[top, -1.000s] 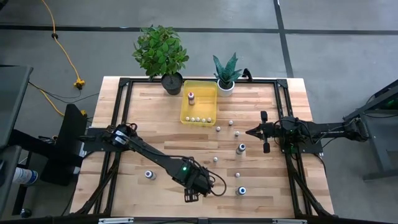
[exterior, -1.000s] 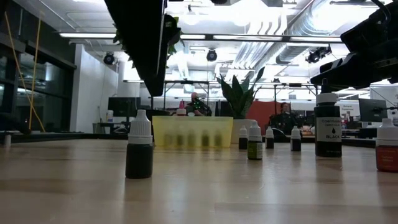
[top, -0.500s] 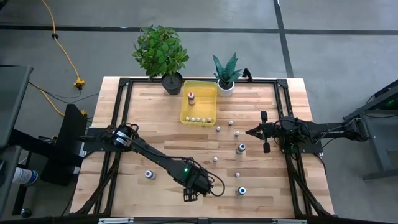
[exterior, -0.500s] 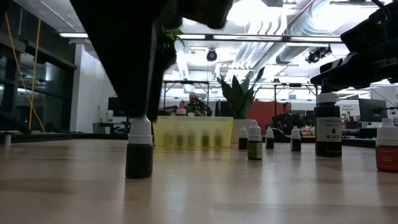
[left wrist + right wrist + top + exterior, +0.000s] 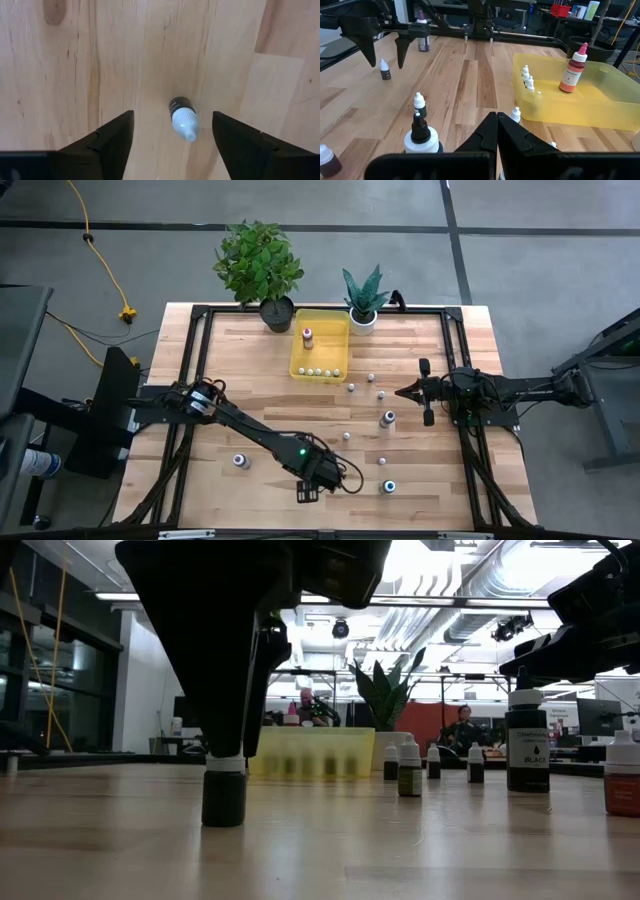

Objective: Pick & Place food coloring
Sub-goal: Put the small black food coloring bottle into the yellow bin

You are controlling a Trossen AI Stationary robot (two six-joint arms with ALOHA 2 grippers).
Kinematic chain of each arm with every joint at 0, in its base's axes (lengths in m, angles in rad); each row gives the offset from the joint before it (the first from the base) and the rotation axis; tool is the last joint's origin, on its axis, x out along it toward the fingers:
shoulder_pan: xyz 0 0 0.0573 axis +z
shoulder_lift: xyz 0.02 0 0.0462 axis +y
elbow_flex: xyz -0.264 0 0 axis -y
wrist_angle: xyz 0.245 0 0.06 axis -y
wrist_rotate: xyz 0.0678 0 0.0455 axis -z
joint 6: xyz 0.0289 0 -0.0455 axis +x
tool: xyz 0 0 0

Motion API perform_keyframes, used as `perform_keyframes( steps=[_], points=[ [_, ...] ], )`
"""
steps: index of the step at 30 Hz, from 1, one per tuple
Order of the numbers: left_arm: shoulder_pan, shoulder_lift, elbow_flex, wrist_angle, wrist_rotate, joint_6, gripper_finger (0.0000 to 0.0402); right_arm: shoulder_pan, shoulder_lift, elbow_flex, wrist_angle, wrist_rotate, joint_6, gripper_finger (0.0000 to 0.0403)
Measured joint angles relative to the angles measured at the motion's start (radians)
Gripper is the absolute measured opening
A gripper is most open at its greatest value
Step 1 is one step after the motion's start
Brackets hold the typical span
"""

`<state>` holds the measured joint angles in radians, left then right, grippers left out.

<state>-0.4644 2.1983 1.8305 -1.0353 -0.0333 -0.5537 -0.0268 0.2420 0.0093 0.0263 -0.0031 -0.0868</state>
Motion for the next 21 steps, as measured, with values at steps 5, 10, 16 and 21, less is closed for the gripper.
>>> perform_keyframes(
  steps=[5,10,16,21],
  points=[
    [0.000,0.000,0.000,0.019,0.019,0.007,0.0224,0.000,0.000,0.000,0.000,0.000,0.000,0.0000],
    [0.000,0.000,0.000,0.015,0.020,0.008,0.0201,0.000,0.000,0.000,0.000,0.000,0.000,0.0000],
    [0.000,0.000,0.000,0.012,0.027,0.024,0.0188,0.000,0.000,0.000,0.000,0.000,0.000,0.0000],
    [0.000,0.000,0.000,0.006,0.032,0.026,0.0174,0.000,0.000,0.000,0.000,0.000,0.000,0.0000]
  ],
)
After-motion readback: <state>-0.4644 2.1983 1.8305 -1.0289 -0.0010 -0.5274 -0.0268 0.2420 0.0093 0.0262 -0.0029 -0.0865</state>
